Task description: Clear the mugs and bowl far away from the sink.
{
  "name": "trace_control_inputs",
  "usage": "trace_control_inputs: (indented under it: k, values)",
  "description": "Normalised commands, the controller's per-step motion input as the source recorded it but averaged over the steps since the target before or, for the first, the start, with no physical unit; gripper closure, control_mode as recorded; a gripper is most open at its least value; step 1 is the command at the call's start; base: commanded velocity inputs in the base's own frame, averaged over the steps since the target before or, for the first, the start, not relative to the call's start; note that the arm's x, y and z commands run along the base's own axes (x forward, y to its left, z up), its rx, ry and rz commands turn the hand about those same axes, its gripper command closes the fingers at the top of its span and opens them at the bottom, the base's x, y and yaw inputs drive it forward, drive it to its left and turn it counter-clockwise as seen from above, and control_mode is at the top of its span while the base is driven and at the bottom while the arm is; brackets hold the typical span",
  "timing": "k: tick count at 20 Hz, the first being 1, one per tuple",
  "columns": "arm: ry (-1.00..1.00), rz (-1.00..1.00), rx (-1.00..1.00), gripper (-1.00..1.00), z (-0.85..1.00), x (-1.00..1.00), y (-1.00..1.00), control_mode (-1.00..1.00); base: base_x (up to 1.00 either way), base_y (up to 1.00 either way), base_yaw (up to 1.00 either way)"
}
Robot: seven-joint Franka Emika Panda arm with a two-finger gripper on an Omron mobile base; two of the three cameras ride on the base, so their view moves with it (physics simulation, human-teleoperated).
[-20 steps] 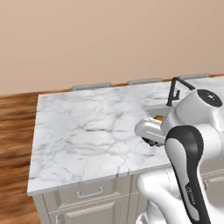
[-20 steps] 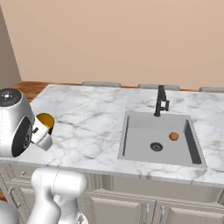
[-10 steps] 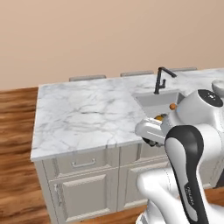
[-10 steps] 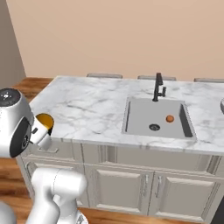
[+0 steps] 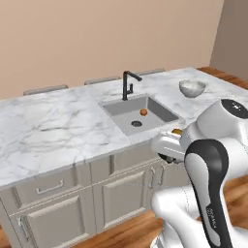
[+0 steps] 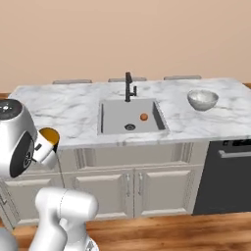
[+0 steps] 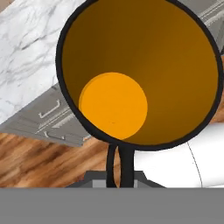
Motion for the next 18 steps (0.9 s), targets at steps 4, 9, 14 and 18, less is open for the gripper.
trace_control_inputs:
  k: [4,9,14,18]
  values:
    - [0.00,0.00,0.00,1.00,0.00,0.00,0.00,1.00,-0.24,-0.38,-0.63]
    - [0.00,0.00,0.00,1.00,0.00,0.00,0.00,1.00,-0.22,-0.39,-0.69]
    - [0.00,0.00,0.00,1.00,0.00,0.00,0.00,1.00,-0.18,-0.40,-0.67]
    - [0.00,0.00,0.00,1.00,0.00,0.00,0.00,1.00,-0.13,-0.45,-0.66]
